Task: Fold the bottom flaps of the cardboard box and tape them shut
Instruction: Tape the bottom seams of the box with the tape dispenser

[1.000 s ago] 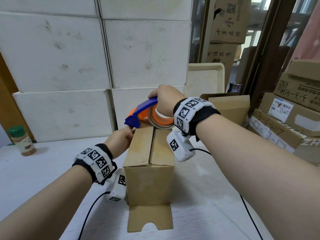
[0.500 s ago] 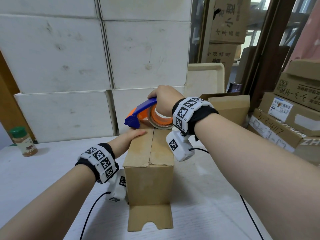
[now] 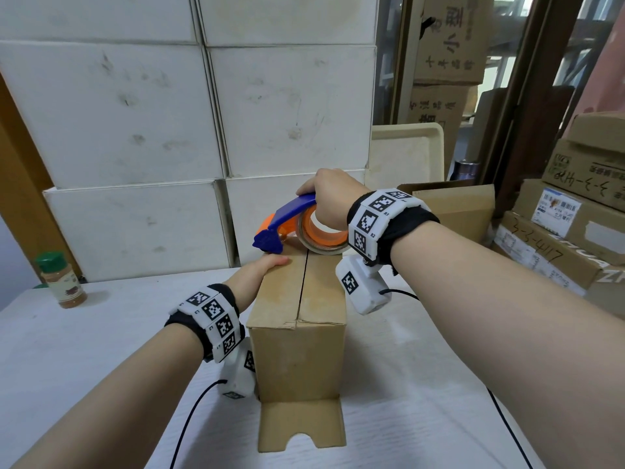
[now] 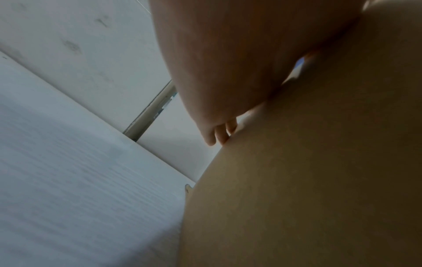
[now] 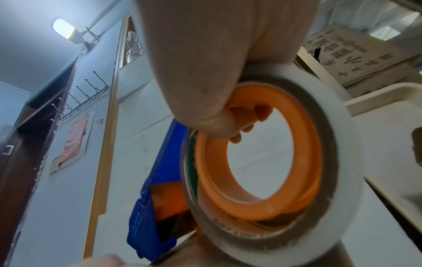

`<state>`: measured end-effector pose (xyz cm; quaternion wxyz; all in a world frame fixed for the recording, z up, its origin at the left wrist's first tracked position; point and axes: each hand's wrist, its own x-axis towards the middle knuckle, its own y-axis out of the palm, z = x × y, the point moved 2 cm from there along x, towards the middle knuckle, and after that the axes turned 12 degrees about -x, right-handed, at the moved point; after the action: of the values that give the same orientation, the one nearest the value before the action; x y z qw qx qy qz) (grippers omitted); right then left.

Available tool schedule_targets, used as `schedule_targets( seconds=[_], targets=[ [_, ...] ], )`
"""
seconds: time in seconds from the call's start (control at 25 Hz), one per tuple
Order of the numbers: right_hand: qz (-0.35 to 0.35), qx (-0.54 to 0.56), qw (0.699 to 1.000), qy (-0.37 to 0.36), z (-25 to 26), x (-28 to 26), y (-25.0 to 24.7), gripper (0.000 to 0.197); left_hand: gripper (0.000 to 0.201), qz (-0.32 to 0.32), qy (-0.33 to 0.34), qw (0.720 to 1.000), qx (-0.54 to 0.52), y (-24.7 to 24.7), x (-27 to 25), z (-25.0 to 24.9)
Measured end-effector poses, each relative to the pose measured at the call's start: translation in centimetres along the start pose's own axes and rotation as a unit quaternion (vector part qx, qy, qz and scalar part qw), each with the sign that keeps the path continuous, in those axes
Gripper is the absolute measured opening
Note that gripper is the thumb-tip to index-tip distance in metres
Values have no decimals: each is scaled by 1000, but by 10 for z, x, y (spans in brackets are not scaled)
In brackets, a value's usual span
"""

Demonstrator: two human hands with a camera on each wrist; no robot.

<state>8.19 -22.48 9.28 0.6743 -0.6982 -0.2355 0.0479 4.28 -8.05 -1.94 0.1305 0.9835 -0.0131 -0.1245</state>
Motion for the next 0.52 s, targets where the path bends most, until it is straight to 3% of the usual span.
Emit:
schedule_targets(
  seconds=[0.52],
  targets=[
    [9,-11,1000,0,-2,-9,-7,51,13,-13,-20,1000,6,0,-1,0]
  ],
)
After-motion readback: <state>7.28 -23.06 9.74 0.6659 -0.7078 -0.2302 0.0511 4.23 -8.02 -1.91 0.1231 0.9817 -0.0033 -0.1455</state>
